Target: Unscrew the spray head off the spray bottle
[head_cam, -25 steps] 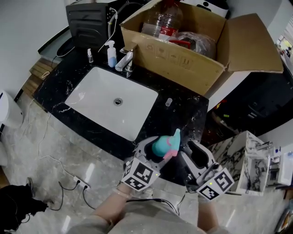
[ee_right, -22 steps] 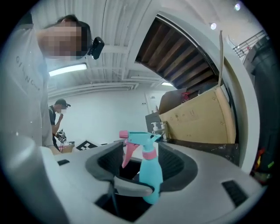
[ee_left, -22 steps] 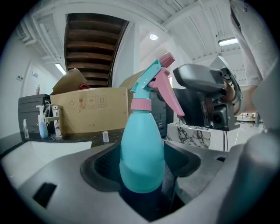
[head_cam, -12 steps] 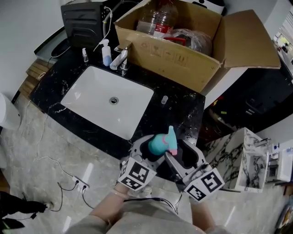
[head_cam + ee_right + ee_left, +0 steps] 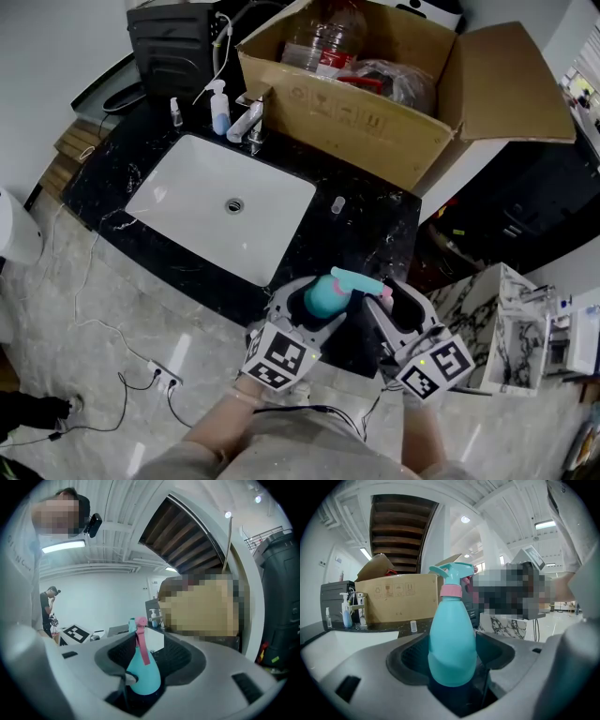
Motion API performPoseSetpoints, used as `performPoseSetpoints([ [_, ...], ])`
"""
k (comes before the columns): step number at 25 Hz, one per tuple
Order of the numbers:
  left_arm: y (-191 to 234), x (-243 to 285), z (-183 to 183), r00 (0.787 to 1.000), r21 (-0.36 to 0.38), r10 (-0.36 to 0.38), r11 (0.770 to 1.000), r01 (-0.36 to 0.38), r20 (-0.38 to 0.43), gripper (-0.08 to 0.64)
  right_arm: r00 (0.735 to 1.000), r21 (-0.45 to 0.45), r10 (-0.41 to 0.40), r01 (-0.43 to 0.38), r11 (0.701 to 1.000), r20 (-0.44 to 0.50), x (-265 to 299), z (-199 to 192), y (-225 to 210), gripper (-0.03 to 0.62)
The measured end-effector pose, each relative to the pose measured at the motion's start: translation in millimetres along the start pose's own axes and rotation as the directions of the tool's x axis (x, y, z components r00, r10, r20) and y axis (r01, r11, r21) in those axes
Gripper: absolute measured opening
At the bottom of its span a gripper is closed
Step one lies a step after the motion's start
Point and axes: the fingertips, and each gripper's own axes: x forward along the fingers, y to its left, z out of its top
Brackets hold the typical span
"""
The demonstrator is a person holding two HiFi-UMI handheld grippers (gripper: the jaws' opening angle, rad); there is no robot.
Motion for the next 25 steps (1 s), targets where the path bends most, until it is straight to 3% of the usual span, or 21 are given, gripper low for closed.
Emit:
performPoseSetpoints([
  [13, -1, 0, 0, 1.0, -0.002, 0.0, 1.0, 0.0, 0.0, 0.319, 0.999, -0.027, -0.032, 0.034, 0.999, 0.043, 2, 9, -4, 0.167],
  [16, -1, 0, 0, 1.0, -0.001, -0.001, 1.0, 0.001, -0.001, 0.319, 0.997, -0.017, 0.018, -0.017, 1.0, 0.072, -6, 11, 14, 0.15],
  [19, 0, 0, 0, 1.0, -0.001, 0.001, 1.0, -0.001, -0.001, 0.319, 0.996, 0.039, 0.085, -0.087, 0.995, 0.03, 3, -1, 29, 0.136],
  [23, 0, 0, 0, 1.0, 0.0, 0.002, 1.0, -0.002, -0.002, 0.319, 0.994, 0.164, 0.103, -0.097, 0.982, -0.029, 25, -16, 31, 0.163],
  [25, 0, 0, 1, 1.0, 0.001, 0.004, 1.0, -0.004, -0.002, 0.319, 0.994, 0.18, 0.104, -0.097, 0.979, -0.03, 33, -15, 33, 0.179],
])
